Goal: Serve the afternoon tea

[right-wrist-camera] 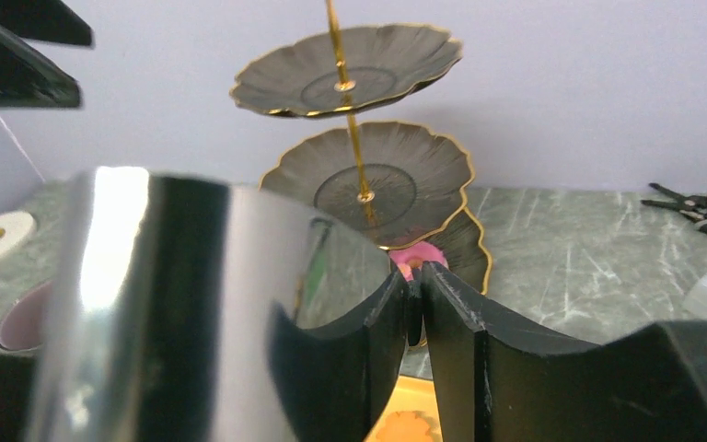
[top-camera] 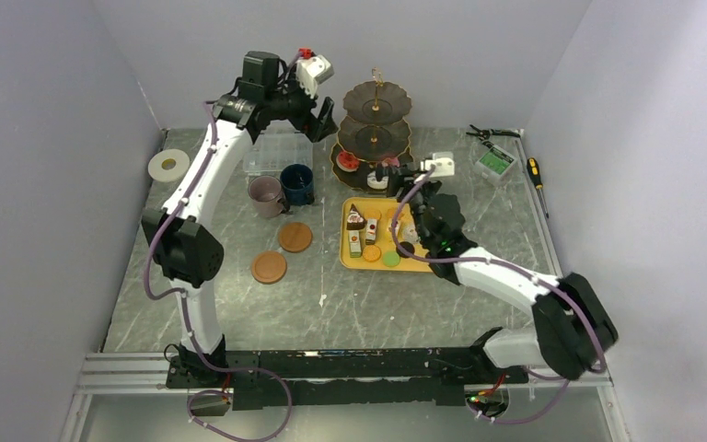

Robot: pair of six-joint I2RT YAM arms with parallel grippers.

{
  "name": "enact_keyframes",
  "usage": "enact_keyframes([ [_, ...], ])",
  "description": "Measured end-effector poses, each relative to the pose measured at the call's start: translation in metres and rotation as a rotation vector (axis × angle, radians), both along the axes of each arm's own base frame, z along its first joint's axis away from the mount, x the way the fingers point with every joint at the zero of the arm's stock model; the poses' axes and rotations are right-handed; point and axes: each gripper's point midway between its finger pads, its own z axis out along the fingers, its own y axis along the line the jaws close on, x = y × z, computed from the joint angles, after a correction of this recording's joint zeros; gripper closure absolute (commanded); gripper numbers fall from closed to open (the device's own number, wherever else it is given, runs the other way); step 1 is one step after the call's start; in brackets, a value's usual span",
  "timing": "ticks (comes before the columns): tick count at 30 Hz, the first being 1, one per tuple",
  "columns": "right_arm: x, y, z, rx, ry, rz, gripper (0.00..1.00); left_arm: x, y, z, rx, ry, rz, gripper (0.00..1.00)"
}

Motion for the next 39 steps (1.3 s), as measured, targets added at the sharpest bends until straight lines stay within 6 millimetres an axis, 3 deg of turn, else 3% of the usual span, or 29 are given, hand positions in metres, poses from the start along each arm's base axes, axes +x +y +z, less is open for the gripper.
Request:
enact_keyframes([
  [6,-0.024,-0.027,0.02,0.042,-0.023,-0.025,0.37,0.015,-0.031,-0.001,-0.091,-0.055,-0.122,0.06],
  [12,-0.039,-0.039,0.026,0.057,-0.021,-0.029,0.39,0.027,-0.055,0.01,-0.186,-0.15,-0.24,0.06],
  [16,-0.044,-0.042,0.025,0.063,-0.009,-0.026,0.39,0.047,-0.073,0.015,-0.247,-0.206,-0.295,0.06],
  [26,-0.055,-0.045,0.02,0.067,0.02,-0.007,0.41,0.098,-0.102,-0.023,-0.343,-0.256,-0.338,0.08],
  [30,-0.058,-0.045,0.021,0.073,0.023,0.005,0.41,0.104,-0.106,-0.025,-0.377,-0.285,-0.344,0.09],
  [39,-0.061,-0.041,0.016,0.085,0.048,0.028,0.42,0.094,-0.121,0.008,-0.454,-0.398,-0.388,0.29],
])
